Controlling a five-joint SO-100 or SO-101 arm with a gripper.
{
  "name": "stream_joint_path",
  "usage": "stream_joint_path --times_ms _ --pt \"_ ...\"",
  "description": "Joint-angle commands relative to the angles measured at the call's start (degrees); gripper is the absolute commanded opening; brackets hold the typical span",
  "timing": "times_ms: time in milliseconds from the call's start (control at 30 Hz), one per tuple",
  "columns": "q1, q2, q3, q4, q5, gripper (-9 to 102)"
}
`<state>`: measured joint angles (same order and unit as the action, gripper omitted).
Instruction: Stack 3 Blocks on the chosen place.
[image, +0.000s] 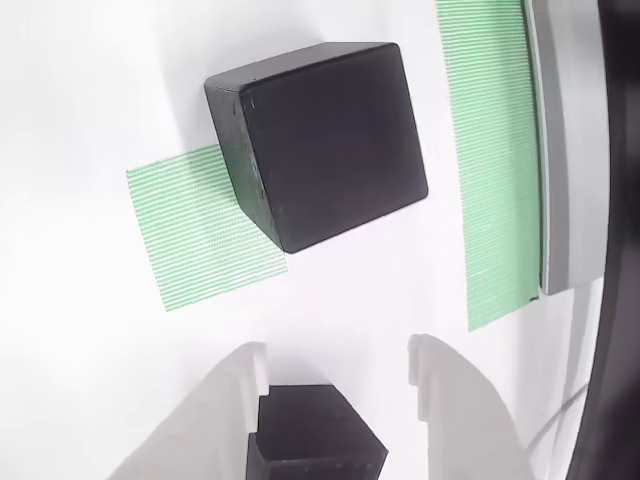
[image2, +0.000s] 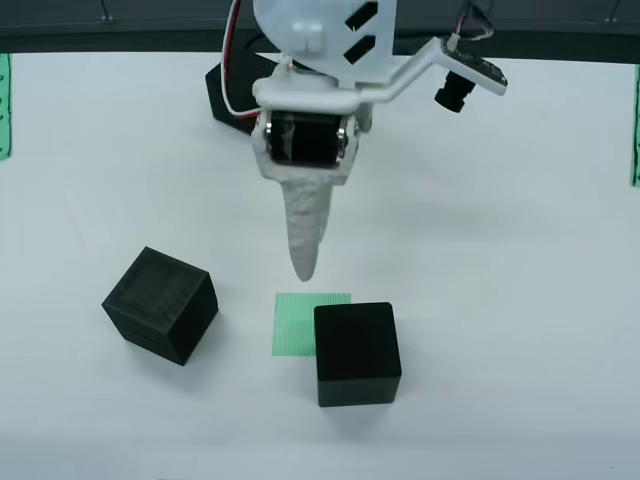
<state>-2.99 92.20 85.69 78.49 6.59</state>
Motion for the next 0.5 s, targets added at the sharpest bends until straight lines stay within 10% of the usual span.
stream_joint_path --times_ms 0,467 --pt "-1.2 -5.5 -7.2 1.8 -1.4 19" --pt "-4.8 -17.1 -16.4 7.6 -5.2 37"
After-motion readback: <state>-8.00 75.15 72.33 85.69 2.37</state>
